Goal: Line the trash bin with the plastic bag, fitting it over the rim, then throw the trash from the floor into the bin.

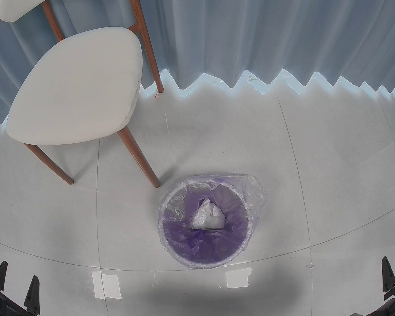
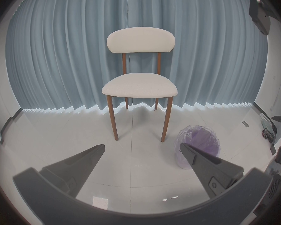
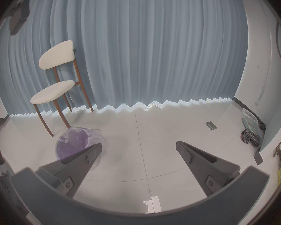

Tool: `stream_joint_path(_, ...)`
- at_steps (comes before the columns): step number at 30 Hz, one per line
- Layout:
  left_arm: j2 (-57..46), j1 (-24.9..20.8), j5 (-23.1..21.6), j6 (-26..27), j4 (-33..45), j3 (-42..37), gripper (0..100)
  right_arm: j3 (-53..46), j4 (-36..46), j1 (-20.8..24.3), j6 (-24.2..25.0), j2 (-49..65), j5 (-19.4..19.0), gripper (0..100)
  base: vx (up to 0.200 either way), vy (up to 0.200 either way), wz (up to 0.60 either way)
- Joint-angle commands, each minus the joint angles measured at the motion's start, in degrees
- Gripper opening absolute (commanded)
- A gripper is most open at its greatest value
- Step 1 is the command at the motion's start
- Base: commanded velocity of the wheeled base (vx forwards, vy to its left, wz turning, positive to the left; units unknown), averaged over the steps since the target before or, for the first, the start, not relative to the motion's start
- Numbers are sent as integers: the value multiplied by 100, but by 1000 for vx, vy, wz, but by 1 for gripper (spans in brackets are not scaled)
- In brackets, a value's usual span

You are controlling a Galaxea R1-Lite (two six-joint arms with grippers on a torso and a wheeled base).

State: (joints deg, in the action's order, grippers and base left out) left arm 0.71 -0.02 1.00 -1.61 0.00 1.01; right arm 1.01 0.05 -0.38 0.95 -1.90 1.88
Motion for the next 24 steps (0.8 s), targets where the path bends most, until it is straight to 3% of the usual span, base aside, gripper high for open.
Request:
stream_joint_path(1,-71,2,6,-15,-9,-101,100,-92,-5,11,-34,190,-38,100,0,0,0)
stream_joint_path(4,-71,11,6,-24,9,-101,100,-101,-14,20,-78,190,-188,100,0,0,0)
stream_joint_path(24,-71,-15,-109,135,35,-92,100,-101,-5,11,-86,190,-179,100,0,0,0)
